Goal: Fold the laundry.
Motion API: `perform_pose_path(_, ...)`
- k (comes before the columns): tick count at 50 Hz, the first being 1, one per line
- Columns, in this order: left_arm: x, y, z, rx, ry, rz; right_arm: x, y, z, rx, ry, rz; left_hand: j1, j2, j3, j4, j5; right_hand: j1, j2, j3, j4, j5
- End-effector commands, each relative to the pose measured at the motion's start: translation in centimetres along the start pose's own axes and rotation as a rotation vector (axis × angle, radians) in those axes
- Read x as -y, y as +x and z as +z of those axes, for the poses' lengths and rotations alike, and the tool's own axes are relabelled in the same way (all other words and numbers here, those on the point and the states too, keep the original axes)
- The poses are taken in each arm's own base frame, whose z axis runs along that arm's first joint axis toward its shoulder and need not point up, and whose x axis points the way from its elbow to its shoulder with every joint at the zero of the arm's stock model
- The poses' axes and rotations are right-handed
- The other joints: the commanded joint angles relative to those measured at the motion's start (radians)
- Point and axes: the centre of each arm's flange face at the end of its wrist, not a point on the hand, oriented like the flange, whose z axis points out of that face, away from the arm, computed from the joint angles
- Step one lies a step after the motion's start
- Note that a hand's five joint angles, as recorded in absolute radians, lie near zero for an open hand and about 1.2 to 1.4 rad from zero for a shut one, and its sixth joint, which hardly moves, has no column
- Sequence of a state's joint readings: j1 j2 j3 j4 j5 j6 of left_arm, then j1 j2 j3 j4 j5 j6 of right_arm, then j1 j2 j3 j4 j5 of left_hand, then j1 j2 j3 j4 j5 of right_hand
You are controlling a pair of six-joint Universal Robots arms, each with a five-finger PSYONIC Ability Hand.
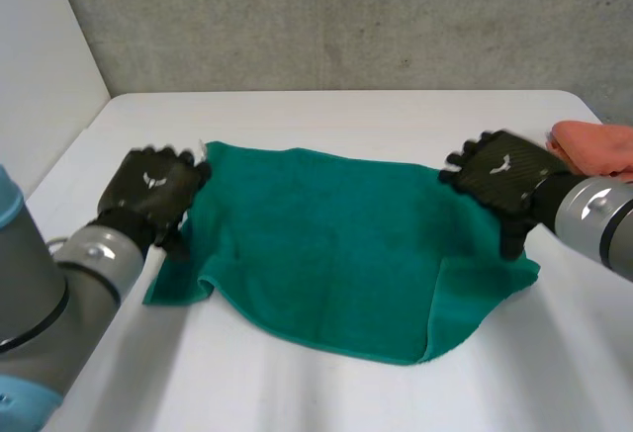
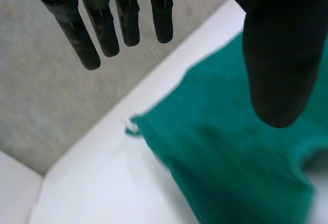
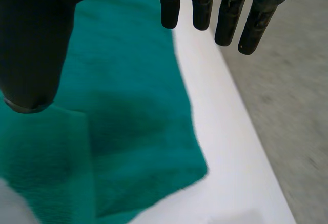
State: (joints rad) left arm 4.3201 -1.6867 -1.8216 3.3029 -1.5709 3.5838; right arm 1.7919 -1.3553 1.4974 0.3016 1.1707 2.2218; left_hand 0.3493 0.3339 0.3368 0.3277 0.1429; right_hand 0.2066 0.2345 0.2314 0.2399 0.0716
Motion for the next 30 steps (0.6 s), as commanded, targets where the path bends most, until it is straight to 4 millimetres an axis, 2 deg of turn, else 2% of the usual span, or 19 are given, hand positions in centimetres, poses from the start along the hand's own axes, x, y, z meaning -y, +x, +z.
perform_pose_path(1,-3.4,0.2,-1.1,-0.023,-0.128,-0.025,-0.5,-4.5,1.1,0.208,-0.015,-0.180,-0.001,0.015,0.012,0.021,0.031,0.140,0.112,0.115,0.106,0.100)
perform_pose_path(11,-4.1,0.1,-0.9,-0.012,-0.147,-0.161,-3.4,-6.6,3.3,0.253,-0.089,-0.186,0.029,0.044,0.041,0.050,0.061,0.187,0.159,0.162,0.153,0.147)
perform_pose_path(17,-4.0,0.0,-0.8,-0.009,-0.144,-0.170,-4.4,-6.8,4.1,0.222,-0.120,-0.198,0.029,0.044,0.041,0.050,0.061,0.236,0.209,0.212,0.203,0.197)
perform_pose_path(30,-4.7,0.4,-0.6,-0.021,-0.170,-0.171,-5.7,-7.2,5.1,0.217,-0.145,-0.190,0.029,0.044,0.041,0.050,0.061,0.538,0.510,0.514,0.505,0.499)
